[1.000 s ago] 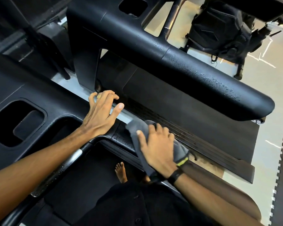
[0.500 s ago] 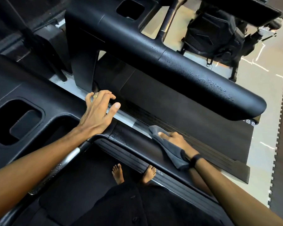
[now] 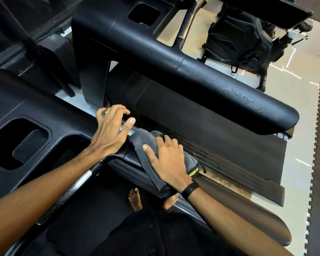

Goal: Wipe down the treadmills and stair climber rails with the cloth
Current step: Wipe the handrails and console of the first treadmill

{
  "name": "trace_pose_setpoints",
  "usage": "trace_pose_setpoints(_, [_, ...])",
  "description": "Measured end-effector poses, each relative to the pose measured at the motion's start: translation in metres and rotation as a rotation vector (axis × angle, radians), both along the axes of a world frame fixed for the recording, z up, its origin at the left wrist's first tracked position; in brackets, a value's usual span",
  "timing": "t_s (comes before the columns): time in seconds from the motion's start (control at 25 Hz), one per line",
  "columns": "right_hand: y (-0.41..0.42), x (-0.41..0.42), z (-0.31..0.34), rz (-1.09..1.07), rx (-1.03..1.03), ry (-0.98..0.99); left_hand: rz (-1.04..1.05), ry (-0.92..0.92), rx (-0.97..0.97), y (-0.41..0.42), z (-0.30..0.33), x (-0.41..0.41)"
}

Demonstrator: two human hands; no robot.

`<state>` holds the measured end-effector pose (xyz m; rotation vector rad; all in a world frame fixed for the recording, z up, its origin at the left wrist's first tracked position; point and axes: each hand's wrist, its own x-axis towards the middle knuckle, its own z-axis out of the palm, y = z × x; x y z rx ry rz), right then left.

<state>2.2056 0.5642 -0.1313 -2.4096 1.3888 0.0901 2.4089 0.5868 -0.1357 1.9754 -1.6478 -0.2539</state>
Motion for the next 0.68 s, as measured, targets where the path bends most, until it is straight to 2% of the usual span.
trace_pose_setpoints(0.16, [0.018, -0.048, 0.002, 0.049, -0.094, -0.023, 0.026, 0.019, -0.011, 0.001, -0.002, 0.000])
trace_pose_setpoints(0.28, [0.014, -0.024, -0.002, -0.013, -0.125, 0.085, 0.029, 0.025, -0.013, -0.001, -0.002, 0.000])
trace_pose_setpoints(0.36, [-0.007, 0.003, -0.012, -0.057, 0.030, 0.095, 0.031, 0.023, -0.023, -0.002, -0.004, 0.001])
trace_pose_setpoints(0.48, [-0.052, 0.027, -0.023, -0.187, 0.507, -0.025, 0.050, 0.032, -0.050, 0.000, -0.006, 0.001])
trace_pose_setpoints(0.56, [-0.063, 0.029, -0.024, -0.215, 0.641, -0.039, 0.058, 0.039, -0.064, 0.002, -0.006, 0.002])
trace_pose_setpoints(0.6, [-0.059, 0.027, -0.023, -0.198, 0.611, -0.029, 0.059, 0.043, -0.071, 0.003, -0.006, 0.002])
trace_pose_setpoints(0.68, [-0.040, 0.015, -0.020, -0.146, 0.411, -0.009, 0.065, 0.055, -0.078, 0.004, -0.007, 0.002])
